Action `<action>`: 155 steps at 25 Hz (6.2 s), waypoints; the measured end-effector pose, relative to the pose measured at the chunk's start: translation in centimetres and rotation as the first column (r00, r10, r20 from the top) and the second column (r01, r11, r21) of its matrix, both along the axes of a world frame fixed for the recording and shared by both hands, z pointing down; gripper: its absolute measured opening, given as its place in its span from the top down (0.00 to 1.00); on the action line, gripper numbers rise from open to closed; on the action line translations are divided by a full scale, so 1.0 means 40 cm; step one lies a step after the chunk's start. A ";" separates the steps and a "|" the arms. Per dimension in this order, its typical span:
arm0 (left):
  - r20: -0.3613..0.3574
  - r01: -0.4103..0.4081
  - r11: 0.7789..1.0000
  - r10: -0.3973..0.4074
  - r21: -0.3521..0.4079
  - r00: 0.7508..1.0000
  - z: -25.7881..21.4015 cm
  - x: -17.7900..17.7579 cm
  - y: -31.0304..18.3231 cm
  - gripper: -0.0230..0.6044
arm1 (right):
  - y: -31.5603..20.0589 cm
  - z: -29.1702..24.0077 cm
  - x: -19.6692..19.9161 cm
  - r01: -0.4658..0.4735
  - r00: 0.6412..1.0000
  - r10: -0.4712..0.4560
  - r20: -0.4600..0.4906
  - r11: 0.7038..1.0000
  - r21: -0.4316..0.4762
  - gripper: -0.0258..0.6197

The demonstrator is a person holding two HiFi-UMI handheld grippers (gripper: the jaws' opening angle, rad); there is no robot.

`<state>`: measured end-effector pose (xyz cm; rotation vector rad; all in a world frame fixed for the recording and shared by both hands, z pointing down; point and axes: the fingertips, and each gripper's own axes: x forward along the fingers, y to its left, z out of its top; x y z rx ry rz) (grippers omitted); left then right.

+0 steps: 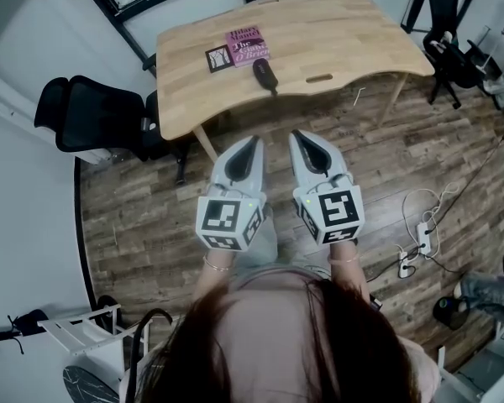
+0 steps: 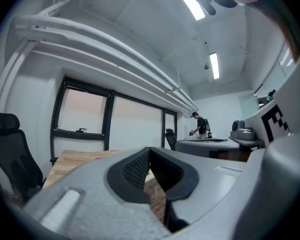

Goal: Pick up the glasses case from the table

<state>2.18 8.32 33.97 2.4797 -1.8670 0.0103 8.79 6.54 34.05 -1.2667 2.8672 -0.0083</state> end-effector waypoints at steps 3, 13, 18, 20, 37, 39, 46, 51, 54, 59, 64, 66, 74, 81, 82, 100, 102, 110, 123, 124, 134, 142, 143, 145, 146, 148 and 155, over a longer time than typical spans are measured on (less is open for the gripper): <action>-0.003 0.000 1.000 0.000 -0.001 1.000 0.000 -0.021 -0.033 0.96 | -0.037 0.001 -0.020 -0.002 1.000 0.002 -0.006 1.000 -0.006 0.96; 0.000 0.004 1.000 -0.004 0.002 1.000 0.007 -0.109 -0.167 0.96 | -0.180 0.010 -0.109 -0.005 1.000 0.005 -0.023 1.000 -0.008 0.96; 0.001 -0.001 1.000 0.001 0.007 1.000 0.004 -0.154 -0.233 0.96 | -0.248 0.007 -0.149 -0.017 0.999 0.017 -0.040 1.000 0.003 0.96; 0.000 -0.009 1.000 0.009 0.005 1.000 0.003 -0.165 -0.257 0.96 | -0.271 0.003 -0.162 -0.016 0.999 0.017 -0.048 1.000 0.005 0.96; -0.016 -0.082 0.997 0.082 -0.008 0.997 0.010 -0.267 -0.419 0.96 | -0.451 0.000 -0.266 -0.091 0.991 0.093 -0.098 0.996 0.023 0.96; -0.018 -0.091 0.996 0.091 -0.009 0.996 0.011 -0.280 -0.437 0.96 | -0.471 0.001 -0.280 -0.101 0.989 0.104 -0.107 0.994 0.027 0.96; -0.034 -0.110 0.994 0.110 -0.010 0.993 0.020 -0.321 -0.490 0.96 | -0.519 0.017 -0.313 -0.137 0.978 0.144 -0.150 0.989 0.056 0.96; -0.047 -0.118 0.993 0.117 -0.022 0.992 0.032 -0.340 -0.522 0.96 | -0.545 0.036 -0.322 -0.158 0.969 0.166 -0.182 0.986 0.056 0.96; -0.051 -0.124 0.992 0.122 -0.032 0.991 0.045 -0.341 -0.539 0.96 | -0.560 0.051 -0.323 -0.163 0.969 0.168 -0.182 0.986 0.042 0.96; -0.057 -0.129 0.991 0.126 -0.043 0.990 0.059 -0.341 -0.580 0.96 | -0.601 0.075 -0.331 -0.164 0.966 0.167 -0.196 0.986 0.027 0.96; -0.056 -0.122 0.991 0.119 -0.054 0.991 0.074 -0.351 -0.635 0.96 | -0.654 0.102 -0.346 -0.153 0.966 0.151 -0.209 0.988 0.008 0.96; -0.053 -0.122 0.991 0.118 -0.059 0.992 0.079 -0.351 -0.658 0.96 | -0.674 0.109 -0.349 -0.146 0.967 0.143 -0.213 0.989 0.002 0.96; -0.048 -0.113 0.992 0.110 -0.060 0.993 0.079 -0.364 -0.755 0.96 | -0.761 0.143 -0.370 -0.115 0.967 0.107 -0.233 0.993 -0.022 0.95; -0.032 -0.100 0.993 0.099 -0.058 0.995 0.075 -0.375 -0.819 0.96 | -0.814 0.177 -0.403 -0.064 0.960 0.052 -0.274 0.997 -0.036 0.94; -0.032 -0.099 0.993 0.097 -0.057 0.995 0.075 -0.377 -0.828 0.96 | -0.823 0.182 -0.407 -0.060 0.960 0.047 -0.277 0.997 -0.038 0.94; -0.035 -0.084 0.995 0.081 -0.061 0.996 0.064 -0.377 -0.985 0.96 | -0.960 0.300 -0.419 -0.011 0.919 -0.044 -0.392 0.991 -0.137 0.78; -0.035 -0.075 0.995 0.073 -0.065 0.997 0.066 -0.382 -1.000 0.96 | -0.972 0.315 -0.421 -0.002 0.918 -0.058 -0.393 0.989 -0.150 0.76; -0.027 -0.044 0.995 0.041 -0.088 0.999 0.084 -0.396 -1.040 0.96 | -1.007 0.377 -0.422 0.011 0.910 -0.091 -0.405 0.981 -0.195 0.69; -0.027 -0.017 0.992 0.014 -0.126 1.000 0.131 -0.410 -1.101 0.96 | -1.058 0.496 -0.437 0.027 0.886 -0.152 -0.437 0.960 -0.280 0.59; -0.028 -0.014 0.991 0.010 -0.130 1.000 0.136 -0.412 -1.104 0.96 | -1.061 0.507 -0.437 0.027 0.884 -0.158 -0.439 0.957 -0.289 0.58; -0.019 -0.005 0.987 0.002 -0.163 1.000 0.178 -0.419 -1.129 0.96 | -1.078 0.595 -0.440 0.019 0.880 -0.181 -0.439 0.937 -0.348 0.54; -0.012 -0.019 0.982 0.017 -0.187 1.000 0.202 -0.412 -1.150 0.96 | -1.087 0.665 -0.442 -0.002 0.882 -0.185 -0.433 0.918 -0.397 0.52; -0.010 -0.023 0.981 0.021 -0.190 1.000 0.206 -0.411 -1.154 0.96 | -1.089 0.675 -0.443 -0.005 0.883 -0.185 -0.431 0.915 -0.404 0.52; -0.008 -0.028 0.980 0.027 -0.196 1.000 0.211 -0.411 -1.160 0.96 | -1.095 0.694 -0.444 -0.014 0.883 -0.184 -0.432 0.909 -0.416 0.52; -0.008 -0.029 0.980 0.028 -0.199 1.000 0.214 -0.410 -1.163 0.96 | -1.098 0.702 -0.444 -0.018 0.883 -0.183 -0.433 0.907 -0.422 0.51; -0.005 -0.031 0.978 0.031 -0.205 1.000 0.220 -0.408 -1.167 0.96 | -1.103 0.716 -0.444 -0.025 0.883 -0.182 -0.433 0.902 -0.432 0.50; -0.001 -0.040 0.972 0.041 -0.232 0.999 0.241 -0.404 -1.181 0.96 | -1.113 0.768 -0.451 -0.037 0.874 -0.197 -0.444 0.885 -0.465 0.47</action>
